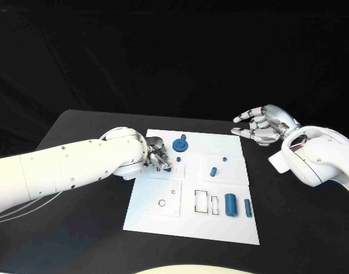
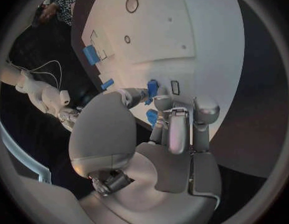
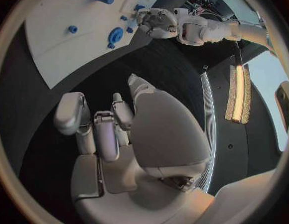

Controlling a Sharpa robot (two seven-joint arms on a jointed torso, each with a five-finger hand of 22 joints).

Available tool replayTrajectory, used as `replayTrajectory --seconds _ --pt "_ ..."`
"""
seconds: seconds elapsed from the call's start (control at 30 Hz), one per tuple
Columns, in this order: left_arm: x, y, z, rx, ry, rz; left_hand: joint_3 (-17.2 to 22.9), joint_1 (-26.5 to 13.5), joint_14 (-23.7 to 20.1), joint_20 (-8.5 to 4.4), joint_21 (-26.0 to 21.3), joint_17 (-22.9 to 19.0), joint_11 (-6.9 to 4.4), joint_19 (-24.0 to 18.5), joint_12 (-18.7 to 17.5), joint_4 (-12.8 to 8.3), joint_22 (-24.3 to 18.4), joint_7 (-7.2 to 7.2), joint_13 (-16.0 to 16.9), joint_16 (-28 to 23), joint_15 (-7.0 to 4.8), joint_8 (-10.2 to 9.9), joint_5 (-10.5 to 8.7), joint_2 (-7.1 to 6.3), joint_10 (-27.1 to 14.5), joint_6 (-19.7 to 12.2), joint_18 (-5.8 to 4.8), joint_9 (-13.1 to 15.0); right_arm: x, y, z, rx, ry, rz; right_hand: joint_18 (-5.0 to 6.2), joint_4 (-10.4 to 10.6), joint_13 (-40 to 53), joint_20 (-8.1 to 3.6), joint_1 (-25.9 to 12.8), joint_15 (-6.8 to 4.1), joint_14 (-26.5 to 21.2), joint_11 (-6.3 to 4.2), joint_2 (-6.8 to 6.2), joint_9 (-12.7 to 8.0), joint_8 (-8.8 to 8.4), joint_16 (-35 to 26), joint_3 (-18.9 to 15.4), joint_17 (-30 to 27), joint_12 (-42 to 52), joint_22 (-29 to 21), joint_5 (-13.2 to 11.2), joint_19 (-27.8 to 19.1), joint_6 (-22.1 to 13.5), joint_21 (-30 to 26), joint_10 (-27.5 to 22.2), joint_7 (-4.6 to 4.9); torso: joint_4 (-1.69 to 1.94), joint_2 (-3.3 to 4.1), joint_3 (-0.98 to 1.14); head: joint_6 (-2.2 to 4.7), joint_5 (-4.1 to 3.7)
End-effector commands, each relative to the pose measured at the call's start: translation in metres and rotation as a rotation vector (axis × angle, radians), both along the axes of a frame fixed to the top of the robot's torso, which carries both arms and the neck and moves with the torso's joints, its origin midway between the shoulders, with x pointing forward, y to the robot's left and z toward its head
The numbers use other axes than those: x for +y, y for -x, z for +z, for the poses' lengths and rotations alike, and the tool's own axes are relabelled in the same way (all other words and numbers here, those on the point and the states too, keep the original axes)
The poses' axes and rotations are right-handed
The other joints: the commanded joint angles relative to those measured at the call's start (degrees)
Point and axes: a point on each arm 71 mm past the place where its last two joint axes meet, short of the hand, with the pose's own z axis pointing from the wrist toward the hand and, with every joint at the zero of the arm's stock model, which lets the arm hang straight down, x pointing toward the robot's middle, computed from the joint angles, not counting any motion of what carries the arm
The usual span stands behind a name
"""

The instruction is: Assemble the parts on the task board

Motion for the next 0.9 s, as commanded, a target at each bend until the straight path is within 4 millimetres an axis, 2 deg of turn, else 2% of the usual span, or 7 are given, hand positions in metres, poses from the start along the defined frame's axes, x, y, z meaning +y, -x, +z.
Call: replayTrajectory --seconds 0.03,0.3,0.9 --pt "-0.0012 0.0027 -0.0028 0.03 -0.038 -0.024 12.3 0.0 3.9 -0.08 0.2 6.9 -0.02 0.3 0.1 -12.7 0.0 -0.27 0.1 0.3 -0.4 0.1 0.33 0.34 0.5 0.5 -0.29 8.8 0.0018 0.0006 0.0 -0.003 0.003 0.021 0.89 0.0 0.1 -0.03 -0.2 0.07 3.7 -0.01 0.38 0.1 0.35 -0.1 0.2 6.3 0.0 0.1 0.2 0.0 0.3 0.1 0.2 -0.08 -0.02 0.03 0.0 -0.07 0.01" --pt "-0.0023 0.0033 -0.0041 0.051 -0.044 -0.026 11.9 -0.8 3.9 -0.15 0.4 7.1 -0.08 0.4 -0.1 -12.9 0.3 -0.35 0.0 0.4 -0.46 0.0 1.94 0.28 0.7 0.7 -0.32 8.9 0.0017 0.0007 0.0 -0.003 0.003 0.021 0.89 0.0 0.1 -0.03 -0.2 0.07 3.7 -0.01 0.38 0.1 0.35 -0.1 0.2 6.3 0.0 0.1 0.2 0.0 0.3 0.1 0.2 -0.08 0.01 0.01 0.05 -0.09 -0.01" --pt "-0.0054 -0.0008 -0.005 0.048 -0.024 -0.002 11.5 -1.7 4.0 -0.17 0.5 7.3 -0.16 0.5 0.0 -12.5 0.6 -0.5 0.2 0.5 -0.49 0.0 2.26 0.76 1.0 0.9 -0.38 9.1 0.0017 0.0009 0.0 -0.002 0.002 0.02 0.91 0.0 -0.1 -0.11 -0.4 -0.01 3.7 -0.08 0.36 0.1 0.46 -0.1 0.5 6.3 0.0 0.0 0.1 0.1 0.3 -0.1 0.2 -0.14 -0.04 0.04 0.04 -0.03 -0.03"
